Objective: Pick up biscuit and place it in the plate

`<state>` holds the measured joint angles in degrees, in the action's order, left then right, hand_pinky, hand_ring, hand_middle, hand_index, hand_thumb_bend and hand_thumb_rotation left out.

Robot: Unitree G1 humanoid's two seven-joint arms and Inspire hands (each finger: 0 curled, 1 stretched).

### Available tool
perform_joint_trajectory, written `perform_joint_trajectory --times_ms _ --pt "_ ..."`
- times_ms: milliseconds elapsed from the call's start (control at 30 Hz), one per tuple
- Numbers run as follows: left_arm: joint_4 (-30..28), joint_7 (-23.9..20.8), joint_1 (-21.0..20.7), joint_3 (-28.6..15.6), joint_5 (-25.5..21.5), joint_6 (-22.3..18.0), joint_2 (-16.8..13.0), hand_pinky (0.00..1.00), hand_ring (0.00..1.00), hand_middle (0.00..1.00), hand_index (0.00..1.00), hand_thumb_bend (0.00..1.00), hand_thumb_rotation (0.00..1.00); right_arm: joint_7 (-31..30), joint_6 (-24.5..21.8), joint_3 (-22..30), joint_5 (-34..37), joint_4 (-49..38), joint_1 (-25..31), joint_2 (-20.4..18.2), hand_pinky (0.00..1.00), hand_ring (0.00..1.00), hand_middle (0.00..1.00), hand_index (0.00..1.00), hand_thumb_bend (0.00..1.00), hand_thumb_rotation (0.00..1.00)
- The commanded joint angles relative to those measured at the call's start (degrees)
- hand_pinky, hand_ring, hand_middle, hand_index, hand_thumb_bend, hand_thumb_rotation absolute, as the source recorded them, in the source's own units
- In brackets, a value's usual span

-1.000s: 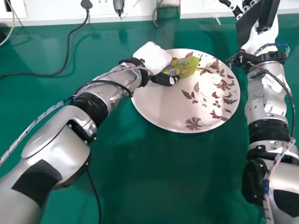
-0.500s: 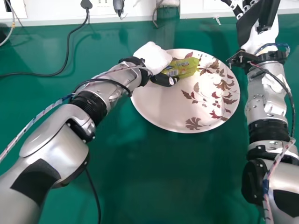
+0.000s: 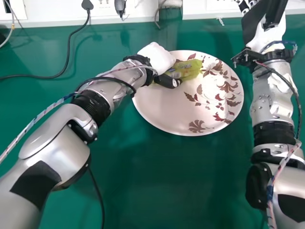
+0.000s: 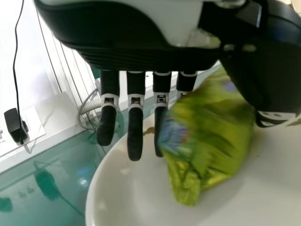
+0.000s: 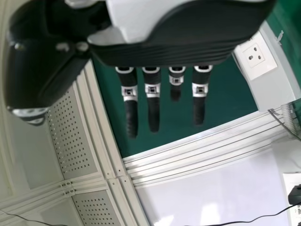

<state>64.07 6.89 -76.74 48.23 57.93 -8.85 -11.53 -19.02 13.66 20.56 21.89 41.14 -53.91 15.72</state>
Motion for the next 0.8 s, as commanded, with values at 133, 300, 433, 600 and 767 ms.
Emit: perform_joint_trajectory --times_ms 133,300,433,600,767 --pt "0.75 5.64 1.16 2.38 1.33 -0.43 -0.23 0.33 0.49 0.73 0.76 0.91 0.68 -3.19 3.24 -1.07 -0.79 0.06 1.14 0.6 0.89 0.92 0.85 0.77 1.0 0.49" --pt "-0.5 7.24 1.0 2.09 0.98 0.08 -0.55 0.39 0.57 0.86 0.9 0.93 0.73 -6.79 4.91 -1.57 -0.87 0.83 1.35 1.26 0.94 0.94 0.87 0.77 1.0 0.51" --pt "-1.29 8.74 0.75 2.1 1.0 -0.05 -0.83 0.48 0.63 0.94 0.98 0.95 0.76 -9.79 5.08 -2.26 -1.0 0.95 1.57 2.02 0.99 0.96 0.88 0.78 1.0 0.52" --pt "-1.96 9.47 0.79 1.95 0.89 -0.04 -0.95 0.55 0.68 1.0 1.0 0.99 0.77 -11.75 4.57 -2.61 -0.74 0.67 1.62 2.27 1.0 0.96 0.88 0.79 1.0 0.52" --pt "-2.35 9.93 0.74 1.82 0.79 -0.26 -1.27 0.62 0.73 1.0 1.0 1.0 0.76 -13.18 3.83 -2.67 -0.05 0.4 1.66 2.31 1.0 0.97 0.88 0.79 1.0 0.53"
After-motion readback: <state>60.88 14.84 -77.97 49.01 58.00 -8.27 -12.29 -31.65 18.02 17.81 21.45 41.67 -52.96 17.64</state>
